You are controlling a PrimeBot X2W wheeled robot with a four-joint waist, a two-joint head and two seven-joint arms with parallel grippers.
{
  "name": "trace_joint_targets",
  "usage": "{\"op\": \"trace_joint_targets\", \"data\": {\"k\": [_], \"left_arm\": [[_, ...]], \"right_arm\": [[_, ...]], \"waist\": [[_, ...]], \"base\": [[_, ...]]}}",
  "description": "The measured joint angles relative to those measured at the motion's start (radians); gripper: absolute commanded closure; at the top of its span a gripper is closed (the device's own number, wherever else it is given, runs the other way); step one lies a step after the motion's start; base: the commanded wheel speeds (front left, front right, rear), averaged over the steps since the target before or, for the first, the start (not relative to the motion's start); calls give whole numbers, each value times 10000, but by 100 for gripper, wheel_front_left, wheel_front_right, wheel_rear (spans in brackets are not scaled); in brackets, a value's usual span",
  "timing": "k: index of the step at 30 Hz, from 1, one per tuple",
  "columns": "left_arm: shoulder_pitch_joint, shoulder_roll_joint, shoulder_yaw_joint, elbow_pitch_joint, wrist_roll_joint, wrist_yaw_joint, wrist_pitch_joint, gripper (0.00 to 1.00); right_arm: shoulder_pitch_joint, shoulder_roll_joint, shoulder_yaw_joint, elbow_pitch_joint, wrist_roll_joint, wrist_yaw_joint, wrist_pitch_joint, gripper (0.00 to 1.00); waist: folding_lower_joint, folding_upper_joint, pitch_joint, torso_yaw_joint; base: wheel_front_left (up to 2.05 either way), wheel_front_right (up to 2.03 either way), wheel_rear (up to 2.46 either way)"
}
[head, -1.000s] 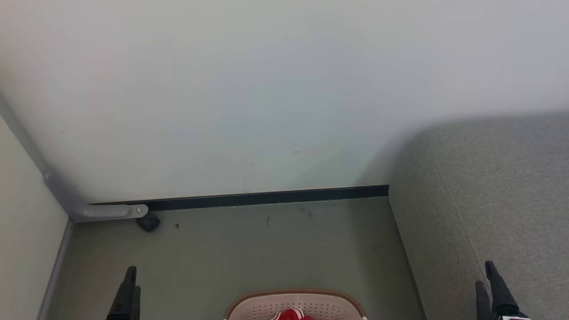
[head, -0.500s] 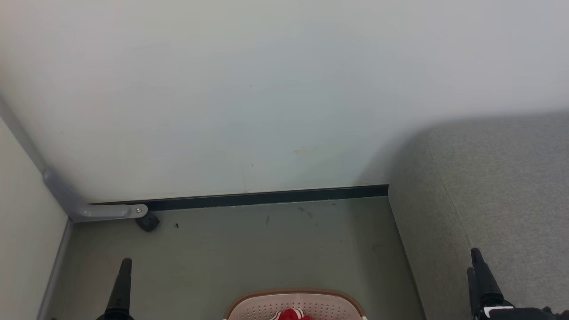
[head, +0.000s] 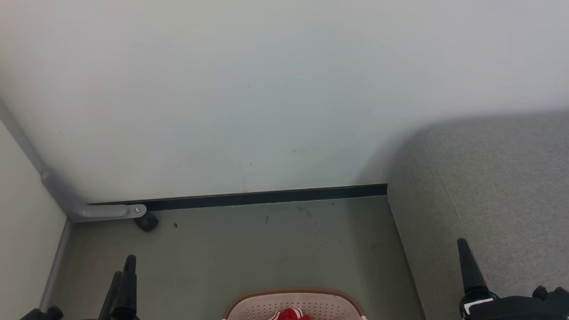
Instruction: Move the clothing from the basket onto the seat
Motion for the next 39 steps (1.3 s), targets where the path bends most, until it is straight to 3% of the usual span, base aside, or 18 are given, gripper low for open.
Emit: {"op": "trace_joint_targets", "data": {"k": [10, 19, 39], "left_arm": [[-147, 437, -418, 8, 1962, 276, -451, 0], [-167, 617, -671, 27, 3241, 364, -796, 0], [-191, 918, -924, -56, 5896, 437, -1546, 0]], "right_arm": [[-221, -522, 965, 21, -2412, -500, -389, 0], [-353, -761, 1475, 19, -3908, -963, -706, 0], [-395, -1041, 2357, -19, -6508, -1317, -1455, 0]], "waist": [[0, -1, 8, -7], [0, 0, -6, 5], [0, 0, -16, 27]], "base": [[0, 0, 0], [0, 0, 0], [0, 0, 0]]}}
